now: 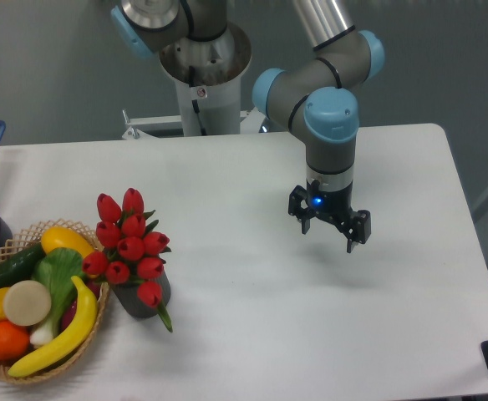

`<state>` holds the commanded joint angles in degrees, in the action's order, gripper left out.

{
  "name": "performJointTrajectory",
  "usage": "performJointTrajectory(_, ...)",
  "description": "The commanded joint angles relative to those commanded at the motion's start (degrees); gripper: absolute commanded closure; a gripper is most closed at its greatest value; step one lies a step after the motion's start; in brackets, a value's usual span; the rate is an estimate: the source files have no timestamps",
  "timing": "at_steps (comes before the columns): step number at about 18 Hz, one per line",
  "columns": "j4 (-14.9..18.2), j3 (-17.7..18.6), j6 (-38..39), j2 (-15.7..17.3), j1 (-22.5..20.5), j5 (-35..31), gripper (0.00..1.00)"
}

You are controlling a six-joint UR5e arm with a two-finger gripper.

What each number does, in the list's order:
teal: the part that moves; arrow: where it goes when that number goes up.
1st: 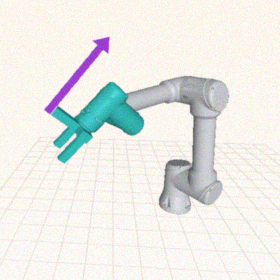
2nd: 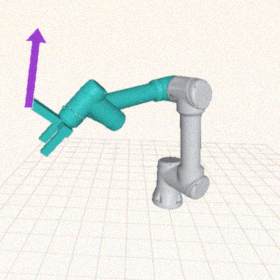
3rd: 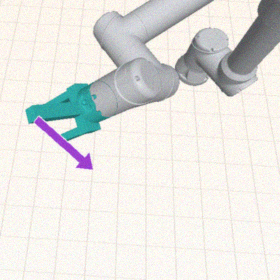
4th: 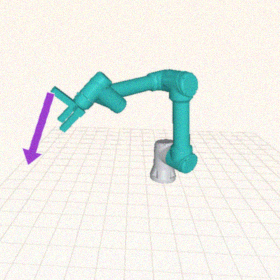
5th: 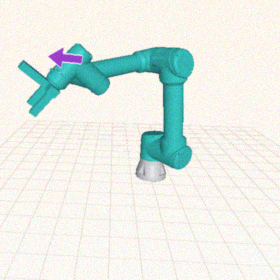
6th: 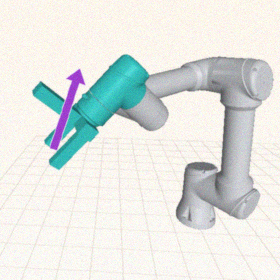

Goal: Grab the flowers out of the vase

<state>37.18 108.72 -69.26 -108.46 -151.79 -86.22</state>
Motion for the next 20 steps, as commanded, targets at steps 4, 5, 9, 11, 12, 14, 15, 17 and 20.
performJointTrajectory(4, -0.09, 0.0, -0.09, 0.09, 0.0, 0.26, 0.0)
performJointTrajectory(5, -0.18, 0.09, -0.09, 0.0, 0.0, 0.44, 0.0)
performJointTrajectory(9, -0.7, 0.0, 0.35, -0.44, -0.09, 3.06, 0.0)
performJointTrajectory(11, -1.06, -0.26, 0.35, -0.62, -0.35, 6.58, 0.0)
performJointTrajectory(12, -1.23, -0.18, 0.18, -0.62, -0.53, 8.16, 0.0)
performJointTrajectory(14, -1.23, 0.0, 0.35, -0.09, -0.35, 12.28, 0.0)
performJointTrajectory(15, -1.23, 0.0, 0.44, 0.17, -0.53, 15.26, 0.0)
performJointTrajectory(17, -1.14, -0.7, 0.53, 0.35, -0.88, 21.34, 0.0)
performJointTrajectory(20, -1.06, -0.7, 1.67, 0.79, -1.23, 30.29, 0.0)
